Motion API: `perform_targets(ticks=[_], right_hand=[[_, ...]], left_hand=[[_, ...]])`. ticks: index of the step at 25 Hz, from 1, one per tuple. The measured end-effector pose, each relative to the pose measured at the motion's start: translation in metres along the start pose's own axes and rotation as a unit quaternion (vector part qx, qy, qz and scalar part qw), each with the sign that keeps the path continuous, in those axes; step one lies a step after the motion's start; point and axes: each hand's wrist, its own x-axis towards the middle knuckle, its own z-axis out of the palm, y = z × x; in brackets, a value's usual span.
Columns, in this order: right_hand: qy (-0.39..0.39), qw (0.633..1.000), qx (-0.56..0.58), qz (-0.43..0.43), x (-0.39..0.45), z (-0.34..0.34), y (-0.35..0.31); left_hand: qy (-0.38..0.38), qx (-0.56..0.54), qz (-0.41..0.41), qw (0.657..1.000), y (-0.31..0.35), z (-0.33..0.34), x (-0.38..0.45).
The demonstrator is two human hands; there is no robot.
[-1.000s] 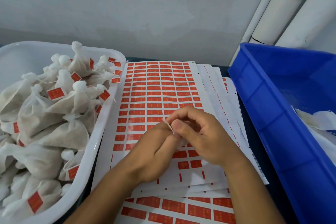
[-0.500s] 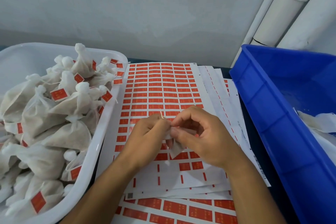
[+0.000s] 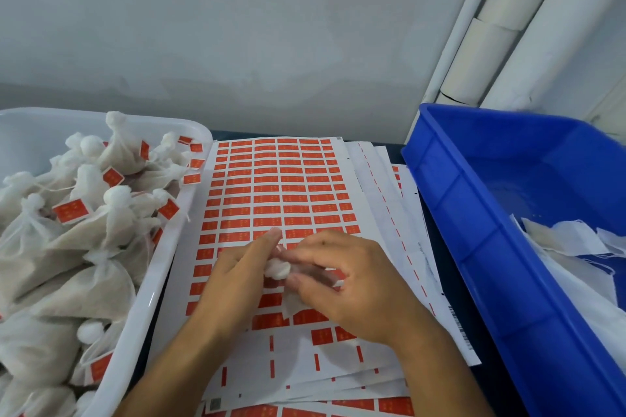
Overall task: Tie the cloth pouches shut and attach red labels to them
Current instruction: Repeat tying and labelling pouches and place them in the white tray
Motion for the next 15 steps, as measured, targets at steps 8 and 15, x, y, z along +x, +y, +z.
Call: perform_targets(ticks=[8, 15], right_hand=[[0.022, 0.999, -0.033, 0.023, 0.001, 0.002, 0.009], [0.109, 0.987, 0.106, 0.045, 0.003, -0.001, 0.005]], left_hand=[[-0.11, 0.018, -0.07, 0.991, 0.005, -0.001, 0.005], [-0.11, 0.014, 0.088, 0.99, 0.006, 0.0, -0.008]])
